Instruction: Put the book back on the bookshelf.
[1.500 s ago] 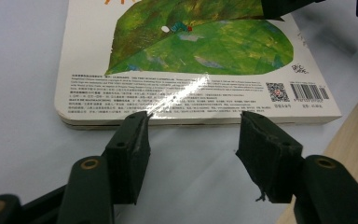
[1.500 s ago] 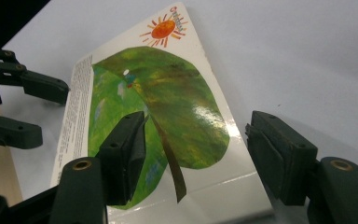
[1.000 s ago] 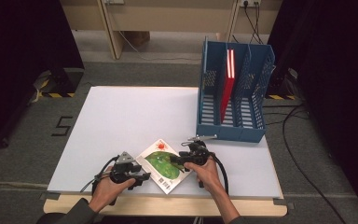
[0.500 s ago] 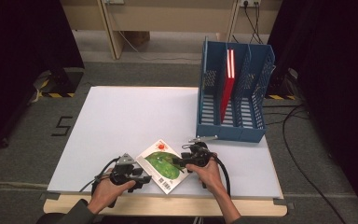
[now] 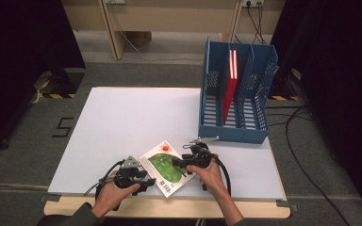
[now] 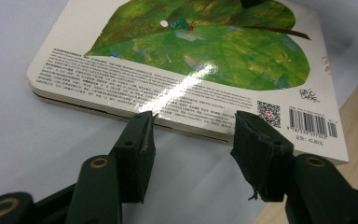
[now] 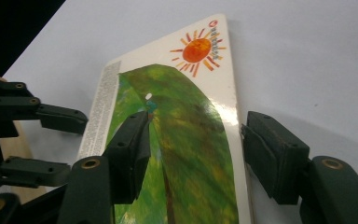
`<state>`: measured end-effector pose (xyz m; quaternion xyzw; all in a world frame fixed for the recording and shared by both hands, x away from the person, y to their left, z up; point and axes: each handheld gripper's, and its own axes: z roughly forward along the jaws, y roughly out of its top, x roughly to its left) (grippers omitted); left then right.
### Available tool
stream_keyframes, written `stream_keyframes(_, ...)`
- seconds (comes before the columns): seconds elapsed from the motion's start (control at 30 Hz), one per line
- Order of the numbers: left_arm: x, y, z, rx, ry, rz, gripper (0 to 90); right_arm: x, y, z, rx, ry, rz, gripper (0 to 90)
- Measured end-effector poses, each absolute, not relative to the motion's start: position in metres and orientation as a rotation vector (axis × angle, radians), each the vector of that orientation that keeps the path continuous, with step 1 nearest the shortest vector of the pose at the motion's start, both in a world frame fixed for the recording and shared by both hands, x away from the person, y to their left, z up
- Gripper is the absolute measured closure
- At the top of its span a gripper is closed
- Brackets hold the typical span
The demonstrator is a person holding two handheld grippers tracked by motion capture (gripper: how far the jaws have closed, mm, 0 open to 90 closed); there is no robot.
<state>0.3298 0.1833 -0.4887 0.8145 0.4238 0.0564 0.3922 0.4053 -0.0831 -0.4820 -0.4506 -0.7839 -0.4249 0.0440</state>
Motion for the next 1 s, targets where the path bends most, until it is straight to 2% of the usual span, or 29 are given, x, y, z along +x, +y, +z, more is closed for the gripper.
stream_keyframes(0.23,0.327,0.181,-0.489,2.057,1.084,0.171,47.2,0.404,-0.081,-0.465,-1.37,-2.403,-1.366,45.4)
stream_keyframes(0.43,0.327,0.177,-0.491,2.057,1.084,0.229,46.8,0.402,-0.077,-0.445,-1.329,-2.418,-1.461,56.5)
stream_keyframes(0.6,0.328,0.173,-0.492,2.047,1.086,0.264,46.4,0.402,-0.071,-0.429,-1.288,-2.452,-1.493,62.3)
stream_keyframes(1.0,0.33,0.173,-0.489,2.006,1.084,0.268,45.9,0.39,-0.05,-0.404,-1.186,-2.535,-1.521,62.1)
